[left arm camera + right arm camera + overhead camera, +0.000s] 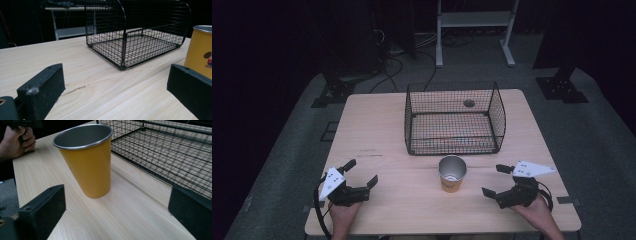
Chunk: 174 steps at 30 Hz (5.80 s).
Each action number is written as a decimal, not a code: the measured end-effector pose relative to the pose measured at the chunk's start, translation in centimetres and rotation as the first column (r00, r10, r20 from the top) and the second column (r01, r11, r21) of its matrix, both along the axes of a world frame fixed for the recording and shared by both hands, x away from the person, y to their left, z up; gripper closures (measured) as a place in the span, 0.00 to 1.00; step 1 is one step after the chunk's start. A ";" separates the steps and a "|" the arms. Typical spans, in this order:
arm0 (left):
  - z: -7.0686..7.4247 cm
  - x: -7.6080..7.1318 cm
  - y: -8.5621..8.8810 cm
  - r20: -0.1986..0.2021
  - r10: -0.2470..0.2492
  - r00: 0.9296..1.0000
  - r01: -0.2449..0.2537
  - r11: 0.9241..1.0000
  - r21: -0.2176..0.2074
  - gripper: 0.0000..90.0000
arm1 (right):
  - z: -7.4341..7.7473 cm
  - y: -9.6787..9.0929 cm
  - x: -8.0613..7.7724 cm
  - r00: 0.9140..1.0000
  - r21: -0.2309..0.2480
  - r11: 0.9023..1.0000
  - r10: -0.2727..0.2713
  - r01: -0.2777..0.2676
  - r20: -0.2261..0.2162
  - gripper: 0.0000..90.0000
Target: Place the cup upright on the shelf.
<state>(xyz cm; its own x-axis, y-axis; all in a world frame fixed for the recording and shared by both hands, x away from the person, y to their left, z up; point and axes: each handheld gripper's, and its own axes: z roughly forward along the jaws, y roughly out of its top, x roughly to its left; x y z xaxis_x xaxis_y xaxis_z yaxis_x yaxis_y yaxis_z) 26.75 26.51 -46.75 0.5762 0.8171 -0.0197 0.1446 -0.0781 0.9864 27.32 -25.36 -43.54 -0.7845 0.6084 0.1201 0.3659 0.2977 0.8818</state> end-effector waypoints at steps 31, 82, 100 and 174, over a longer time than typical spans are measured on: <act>0.0 0.0 0.1 -0.001 -0.004 1.000 0.004 1.000 -0.009 0.01 | -0.6 6.3 1.4 0.996 -0.024 0.996 0.088 -0.088 -0.003 0.00; 0.0 0.0 0.1 0.003 -0.005 1.000 0.005 1.000 -0.009 0.01 | -0.6 10.8 3.5 0.997 -0.094 0.993 0.077 -0.076 0.014 0.00; 0.0 0.0 0.1 0.001 -0.002 1.000 0.002 1.000 -0.006 0.01 | 0.2 10.0 3.5 0.993 -0.056 0.992 0.115 -0.117 -0.027 0.14; 0.0 0.0 0.0 -0.002 -0.004 1.000 0.004 1.000 0.004 0.01 | 11.1 7.3 9.5 0.957 -0.026 0.960 0.274 -0.278 -0.095 0.14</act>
